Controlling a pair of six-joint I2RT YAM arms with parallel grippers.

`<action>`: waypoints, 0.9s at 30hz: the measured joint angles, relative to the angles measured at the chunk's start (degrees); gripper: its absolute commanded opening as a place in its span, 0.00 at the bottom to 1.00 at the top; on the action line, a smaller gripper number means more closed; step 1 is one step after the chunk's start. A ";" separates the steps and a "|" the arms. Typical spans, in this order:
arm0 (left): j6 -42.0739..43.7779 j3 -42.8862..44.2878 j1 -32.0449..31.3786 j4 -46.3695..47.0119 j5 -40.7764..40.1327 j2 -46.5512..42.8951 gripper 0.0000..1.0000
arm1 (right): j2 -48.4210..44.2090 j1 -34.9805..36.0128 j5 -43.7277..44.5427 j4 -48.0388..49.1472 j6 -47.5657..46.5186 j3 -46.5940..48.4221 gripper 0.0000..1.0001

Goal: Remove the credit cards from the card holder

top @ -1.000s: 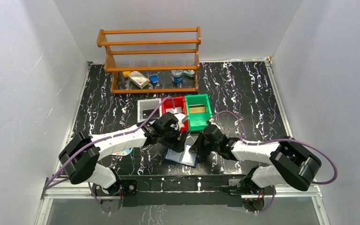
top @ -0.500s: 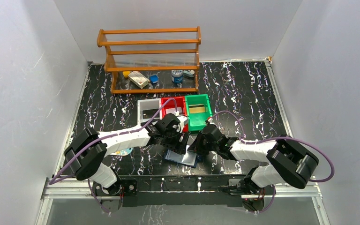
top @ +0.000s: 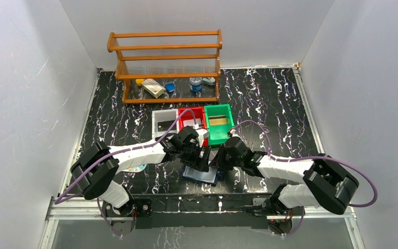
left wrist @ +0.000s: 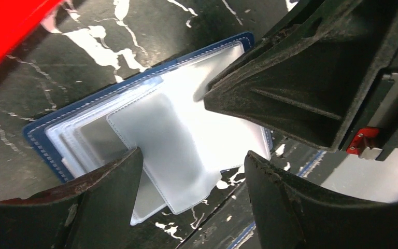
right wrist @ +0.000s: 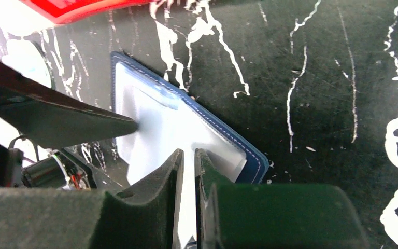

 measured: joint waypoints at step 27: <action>-3.61 -3.58 0.00 2.58 1.46 -5.70 0.74 | 3.41 -0.09 -2.64 3.74 1.84 -0.22 0.22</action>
